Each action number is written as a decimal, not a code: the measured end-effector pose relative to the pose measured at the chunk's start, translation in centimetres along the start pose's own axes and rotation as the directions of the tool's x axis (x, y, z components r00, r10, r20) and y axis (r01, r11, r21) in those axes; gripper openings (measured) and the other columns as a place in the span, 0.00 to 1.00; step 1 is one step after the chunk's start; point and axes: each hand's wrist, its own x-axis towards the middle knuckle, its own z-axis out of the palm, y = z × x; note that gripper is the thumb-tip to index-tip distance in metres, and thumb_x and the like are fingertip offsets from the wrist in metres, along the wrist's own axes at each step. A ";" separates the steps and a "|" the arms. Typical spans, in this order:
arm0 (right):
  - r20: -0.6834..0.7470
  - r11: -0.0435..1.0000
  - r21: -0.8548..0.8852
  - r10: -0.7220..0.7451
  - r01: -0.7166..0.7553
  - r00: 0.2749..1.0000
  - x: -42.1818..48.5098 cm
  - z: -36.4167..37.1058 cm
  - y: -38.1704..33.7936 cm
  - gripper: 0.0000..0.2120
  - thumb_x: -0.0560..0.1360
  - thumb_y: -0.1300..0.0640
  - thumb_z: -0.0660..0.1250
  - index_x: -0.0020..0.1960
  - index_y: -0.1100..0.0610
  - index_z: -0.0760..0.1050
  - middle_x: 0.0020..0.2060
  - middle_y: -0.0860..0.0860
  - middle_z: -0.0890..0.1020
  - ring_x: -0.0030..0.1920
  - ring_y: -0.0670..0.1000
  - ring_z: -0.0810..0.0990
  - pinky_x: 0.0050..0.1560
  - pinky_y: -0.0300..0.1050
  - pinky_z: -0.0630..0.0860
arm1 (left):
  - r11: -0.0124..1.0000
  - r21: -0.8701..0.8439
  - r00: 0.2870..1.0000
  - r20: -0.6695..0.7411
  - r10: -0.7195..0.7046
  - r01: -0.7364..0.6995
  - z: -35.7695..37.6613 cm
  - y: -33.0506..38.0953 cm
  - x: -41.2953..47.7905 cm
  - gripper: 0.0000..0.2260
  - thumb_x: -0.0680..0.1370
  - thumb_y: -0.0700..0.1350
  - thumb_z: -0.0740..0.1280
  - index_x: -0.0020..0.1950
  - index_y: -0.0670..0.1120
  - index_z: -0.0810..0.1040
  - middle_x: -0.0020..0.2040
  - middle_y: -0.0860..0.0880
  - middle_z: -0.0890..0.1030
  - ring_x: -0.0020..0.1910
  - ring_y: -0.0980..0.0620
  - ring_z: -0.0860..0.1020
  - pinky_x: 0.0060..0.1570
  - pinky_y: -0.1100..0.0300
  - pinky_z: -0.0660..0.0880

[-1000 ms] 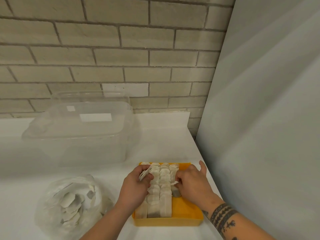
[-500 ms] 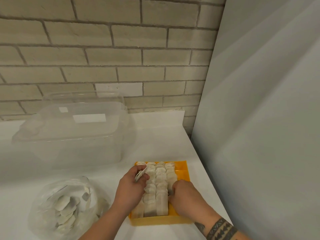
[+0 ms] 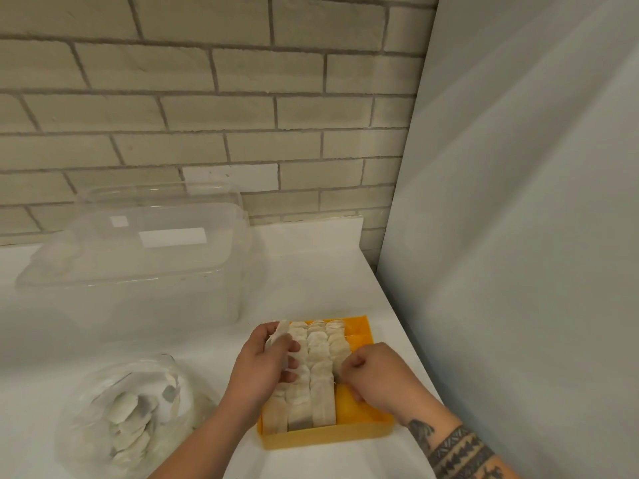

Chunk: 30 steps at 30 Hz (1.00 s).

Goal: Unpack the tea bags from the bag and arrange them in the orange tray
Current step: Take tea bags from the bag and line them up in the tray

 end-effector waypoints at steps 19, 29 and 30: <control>-0.183 0.925 0.183 -0.301 0.333 0.936 0.4 -1.2 -2.1 0.03 0.77 0.51 0.71 0.45 0.47 0.82 0.39 0.43 0.84 0.41 0.41 0.81 0.45 0.38 0.77 | 0.992 -0.111 0.980 0.198 -0.037 0.060 2.1 2.2 -1.9 0.09 0.75 0.46 0.76 0.55 0.51 0.84 0.49 0.45 0.86 0.46 0.48 0.86 0.41 0.57 0.81; 0.002 0.913 -0.133 -0.388 0.385 0.922 1.2 -2.5 -1.7 0.05 0.77 0.51 0.70 0.52 0.44 0.82 0.44 0.39 0.83 0.44 0.41 0.81 0.43 0.34 0.76 | 0.983 0.172 0.987 0.153 0.041 -0.068 2.0 1.9 -1.4 0.12 0.75 0.46 0.77 0.56 0.52 0.82 0.43 0.49 0.87 0.41 0.48 0.87 0.47 0.50 0.85; 0.003 0.912 -0.182 -0.375 0.369 0.927 1.4 -2.9 -1.7 0.05 0.77 0.51 0.69 0.52 0.45 0.82 0.44 0.40 0.83 0.43 0.42 0.80 0.41 0.33 0.74 | 0.978 0.193 0.990 0.133 0.050 -0.075 1.7 1.7 -1.2 0.11 0.76 0.46 0.75 0.57 0.53 0.81 0.41 0.49 0.87 0.40 0.48 0.87 0.47 0.49 0.85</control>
